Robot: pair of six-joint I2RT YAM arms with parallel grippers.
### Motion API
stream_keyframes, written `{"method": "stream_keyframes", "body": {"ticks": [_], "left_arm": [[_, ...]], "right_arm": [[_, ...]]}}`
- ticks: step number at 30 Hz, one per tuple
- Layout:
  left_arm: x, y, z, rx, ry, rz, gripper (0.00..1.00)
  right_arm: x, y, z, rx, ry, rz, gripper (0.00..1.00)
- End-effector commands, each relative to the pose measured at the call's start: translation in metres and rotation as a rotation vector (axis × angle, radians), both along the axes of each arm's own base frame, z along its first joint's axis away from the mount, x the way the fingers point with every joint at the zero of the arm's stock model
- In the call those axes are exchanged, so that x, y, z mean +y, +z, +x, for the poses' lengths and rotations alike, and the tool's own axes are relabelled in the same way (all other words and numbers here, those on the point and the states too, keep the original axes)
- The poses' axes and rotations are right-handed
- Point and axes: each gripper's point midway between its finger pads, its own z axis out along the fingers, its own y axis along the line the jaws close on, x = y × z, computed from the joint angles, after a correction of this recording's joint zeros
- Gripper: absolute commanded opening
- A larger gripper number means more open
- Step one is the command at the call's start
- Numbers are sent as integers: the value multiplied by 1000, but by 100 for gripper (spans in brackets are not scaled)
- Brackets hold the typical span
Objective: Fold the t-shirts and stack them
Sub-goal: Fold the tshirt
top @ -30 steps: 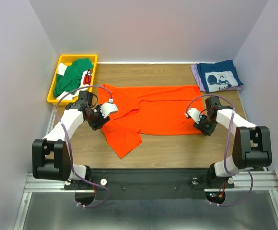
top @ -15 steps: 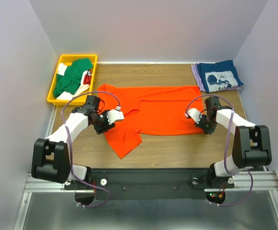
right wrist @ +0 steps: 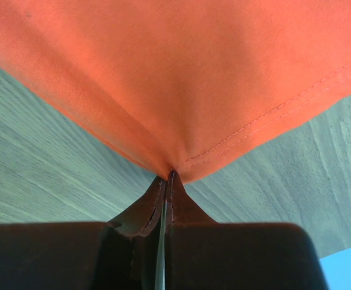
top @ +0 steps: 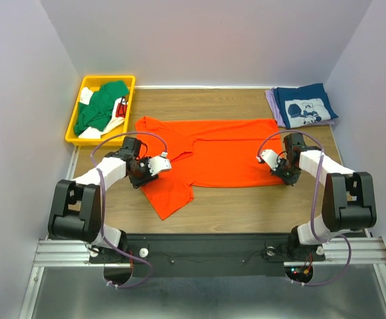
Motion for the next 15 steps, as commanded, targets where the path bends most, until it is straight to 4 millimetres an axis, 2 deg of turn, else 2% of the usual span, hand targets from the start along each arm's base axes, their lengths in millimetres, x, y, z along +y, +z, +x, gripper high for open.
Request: {"method": "stream_keyframes", "body": {"ticks": [1,6,15], "left_arm": [[31,-5,-16,16,35,96,51],[35,-6,-28,25,27,95,54],[28,-12,-24,56,28,61,55]], "right_arm": [[-3,0,9,-15,-3,-17,1],[-3,1,11,-19,-1,-18,0],[0,1,9,-15,6,-5,1]]}}
